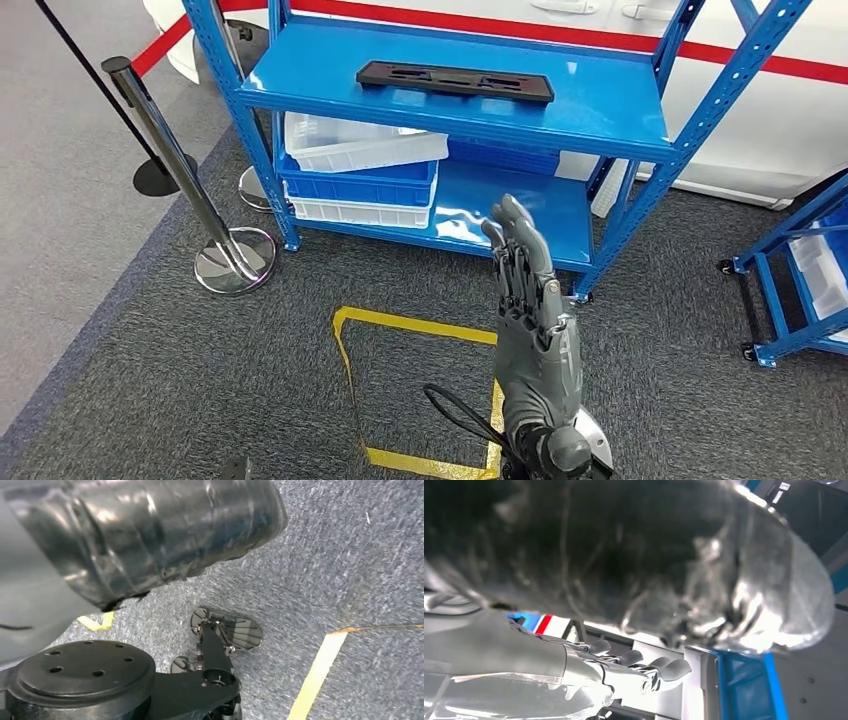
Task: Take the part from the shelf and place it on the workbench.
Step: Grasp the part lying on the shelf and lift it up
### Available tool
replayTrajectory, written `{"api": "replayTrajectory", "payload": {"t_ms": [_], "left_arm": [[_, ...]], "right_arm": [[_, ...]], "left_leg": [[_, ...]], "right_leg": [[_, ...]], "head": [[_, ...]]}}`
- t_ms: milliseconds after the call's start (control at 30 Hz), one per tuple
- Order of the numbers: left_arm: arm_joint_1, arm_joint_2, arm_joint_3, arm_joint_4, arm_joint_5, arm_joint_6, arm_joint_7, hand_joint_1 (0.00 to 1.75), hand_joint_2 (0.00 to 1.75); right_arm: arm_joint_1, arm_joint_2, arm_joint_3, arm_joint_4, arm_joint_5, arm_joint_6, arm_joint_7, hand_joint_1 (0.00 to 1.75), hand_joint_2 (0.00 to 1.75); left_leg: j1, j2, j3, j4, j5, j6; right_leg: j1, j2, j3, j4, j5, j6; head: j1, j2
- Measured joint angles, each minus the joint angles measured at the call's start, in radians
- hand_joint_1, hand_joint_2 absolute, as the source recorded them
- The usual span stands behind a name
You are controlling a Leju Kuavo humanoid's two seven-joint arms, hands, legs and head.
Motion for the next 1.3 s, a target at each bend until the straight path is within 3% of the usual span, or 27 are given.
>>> {"api": "replayTrajectory", "payload": {"t_ms": [67, 133, 233, 300, 400, 433, 467, 500, 533, 600, 633, 667, 800, 867, 933, 967, 1000, 1067, 1133, 1167, 1300], "left_arm": [[0.000, 0.003, -0.004, 0.000, -0.004, -0.007, -0.007, 0.00, 0.00], [-0.002, 0.006, -0.007, 0.000, -0.005, -0.008, -0.011, 0.00, 0.00], [-0.003, 0.010, -0.009, 0.000, -0.002, -0.009, -0.018, 0.00, 0.00], [-0.002, 0.011, -0.009, 0.000, 0.001, -0.012, -0.021, 0.00, 0.00], [-0.002, 0.012, -0.010, 0.000, 0.002, -0.016, -0.022, 0.00, 0.00], [-0.001, 0.012, -0.010, 0.000, 0.002, -0.016, -0.022, 0.00, 0.00], [0.000, 0.012, -0.010, 0.000, 0.002, -0.016, -0.022, 0.00, 0.00], [0.001, 0.012, -0.010, 0.000, 0.002, -0.016, -0.022, 0.00, 0.00], [0.001, 0.012, -0.010, 0.000, 0.003, -0.016, -0.022, 0.00, 0.00], [0.001, 0.014, -0.010, 0.000, 0.003, -0.017, -0.022, 0.00, 0.00], [-0.001, 0.014, -0.011, 0.000, 0.002, -0.017, -0.023, 0.00, 0.00], [-0.001, 0.014, -0.011, 0.000, 0.002, -0.018, -0.023, 0.00, 0.00], [0.002, 0.013, -0.012, 0.000, -0.002, -0.020, -0.023, 0.00, 0.00], [0.001, 0.011, -0.013, 0.000, -0.011, -0.017, -0.024, 0.00, 0.00], [-0.001, 0.010, -0.018, 0.000, -0.022, -0.012, -0.026, 0.00, 0.00], [-0.001, 0.009, -0.022, 0.000, -0.026, -0.009, -0.027, 0.00, 0.00], [0.000, 0.007, -0.026, 0.000, -0.028, -0.005, -0.027, 0.00, 0.00], [0.002, 0.001, -0.030, 0.000, -0.030, 0.002, -0.027, 0.00, 0.00], [0.000, -0.006, -0.033, 0.000, -0.031, 0.007, -0.027, 0.00, 0.00], [-0.001, -0.009, -0.036, 0.000, -0.033, 0.009, -0.027, 0.00, 0.00], [-0.004, -0.020, -0.044, 0.000, -0.035, 0.018, -0.027, 0.00, 0.00]], "right_arm": [[0.001, 0.000, 0.000, 0.003, -0.008, 0.012, -0.013, 0.00, 0.00], [0.002, 0.000, 0.001, 0.004, -0.012, 0.022, -0.021, 0.00, 0.00], [0.006, 0.000, 0.001, 0.004, -0.021, 0.031, -0.021, 0.00, 0.00], [0.004, 0.000, 0.001, 0.005, -0.020, 0.039, -0.013, 0.00, 0.00], [0.000, 0.000, 0.001, 0.006, 0.003, 0.046, 0.009, 0.00, 0.00], [0.000, 0.000, 0.001, 0.006, 0.011, 0.045, 0.015, 0.00, 0.00], [0.001, 0.000, 0.001, 0.006, 0.015, 0.045, 0.020, 0.00, 0.00], [0.001, 0.000, 0.001, 0.006, 0.017, 0.044, 0.023, 0.00, 0.00], [0.001, 0.000, 0.001, 0.006, 0.018, 0.043, 0.025, 0.00, 0.00], [0.001, 0.000, 0.001, 0.006, 0.021, 0.043, 0.027, 0.00, 0.00], [0.001, 0.000, 0.001, 0.006, 0.022, 0.042, 0.028, 0.00, 0.00], [0.001, -0.001, 0.001, 0.006, 0.024, 0.040, 0.028, 0.00, 0.00], [0.005, -0.003, 0.001, 0.004, 0.051, 0.023, 0.042, 0.00, 0.00], [0.012, -0.008, 0.001, -0.003, 0.088, 0.012, 0.059, 0.00, 0.00], [0.028, -0.017, 0.001, -0.013, 0.127, 0.002, 0.080, 0.00, 0.00], [0.038, -0.022, 0.001, -0.018, 0.137, -0.002, 0.087, 0.00, 0.00], [0.047, -0.028, 0.000, -0.025, 0.139, -0.005, 0.090, 0.00, 0.00], [0.062, -0.039, -0.005, -0.039, 0.129, -0.009, 0.087, 0.00, 0.00], [0.070, -0.050, -0.010, -0.052, 0.119, -0.010, 0.082, 0.00, 0.00], [0.074, -0.056, -0.013, -0.057, 0.117, -0.010, 0.081, 0.00, 0.00], [0.091, -0.071, -0.025, -0.080, 0.115, -0.010, 0.081, 0.00, 0.00]], "left_leg": [[-0.002, -0.006, 0.005, 0.001, -0.003, -0.002], [-0.004, -0.009, 0.003, 0.004, -0.006, -0.008], [-0.004, -0.010, -0.001, 0.005, -0.008, -0.020], [-0.003, -0.009, -0.012, 0.039, -0.028, -0.031], [0.004, -0.005, -0.100, 0.216, -0.104, -0.047], [0.007, -0.004, -0.132, 0.270, -0.119, -0.051], [0.009, -0.003, -0.149, 0.293, -0.116, -0.053], [0.011, -0.002, -0.146, 0.278, -0.094, -0.055], [0.013, -0.001, -0.126, 0.228, -0.058, -0.055], [0.012, 0.003, -0.066, 0.096, 0.009, -0.053], [0.011, 0.004, -0.044, 0.048, 0.022, -0.049], [0.009, 0.005, -0.033, 0.023, 0.022, -0.044], [0.011, 0.004, -0.021, 0.006, 0.010, -0.020], [0.011, 0.004, -0.013, 0.001, 0.007, -0.008], [0.009, 0.003, -0.008, 0.002, 0.000, -0.001], [0.008, 0.002, -0.004, 0.003, -0.003, 0.001], [0.007, 0.001, 0.001, 0.004, -0.008, 0.001], [0.007, -0.001, 0.017, 0.006, -0.020, -0.001], [0.004, -0.003, 0.029, 0.010, -0.033, -0.007], [0.003, -0.003, 0.031, 0.012, -0.037, -0.012], [0.004, 0.000, 0.029, 0.023, -0.052, -0.032]], "right_leg": [[0.004, 0.003, 0.061, -0.134, 0.072, -0.012], [0.009, 0.007, 0.104, -0.231, 0.099, -0.021], [0.008, 0.008, 0.114, -0.253, 0.096, -0.026], [0.002, 0.006, 0.125, -0.261, 0.097, -0.033], [0.000, 0.002, 0.133, -0.264, 0.094, -0.041], [0.000, 0.001, 0.134, -0.264, 0.093, -0.042], [0.000, 0.002, 0.135, -0.264, 0.091, -0.042], [0.000, 0.002, 0.138, -0.264, 0.088, -0.042], [-0.001, 0.003, 0.142, -0.264, 0.085, -0.039], [0.000, 0.004, 0.150, -0.262, 0.076, -0.031], [0.002, 0.004, 0.151, -0.260, 0.072, -0.026], [0.004, 0.003, 0.151, -0.259, 0.069, -0.022], [0.004, 0.001, 0.146, -0.241, 0.049, 0.000], [0.002, 0.003, 0.103, -0.153, 0.007, 0.006], [0.000, 0.004, 0.027, -0.023, -0.037, 0.010], [0.000, 0.004, -0.001, 0.017, -0.040, 0.011], [-0.001, 0.004, -0.013, 0.021, -0.023, 0.011], [-0.002, 0.004, 0.017, -0.074, 0.057, 0.008], [0.001, 0.005, 0.068, -0.191, 0.108, 0.001], [0.004, 0.006, 0.083, -0.222, 0.113, -0.002], [0.003, 0.009, 0.098, -0.243, 0.104, -0.021]], "head": [[0.000, 0.000], [0.000, 0.000], [0.001, 0.000], [-0.001, 0.000], [-0.004, 0.000], [-0.004, 0.000], [-0.003, 0.000], [-0.004, 0.000], [-0.004, 0.000], [-0.005, 0.000], [-0.004, 0.000], [-0.004, 0.000], [0.000, 0.000], [0.001, 0.000], [0.002, 0.000], [0.002, 0.000], [0.002, 0.000], [0.002, 0.000], [0.003, 0.000], [0.002, 0.000], [0.001, 0.000]]}}
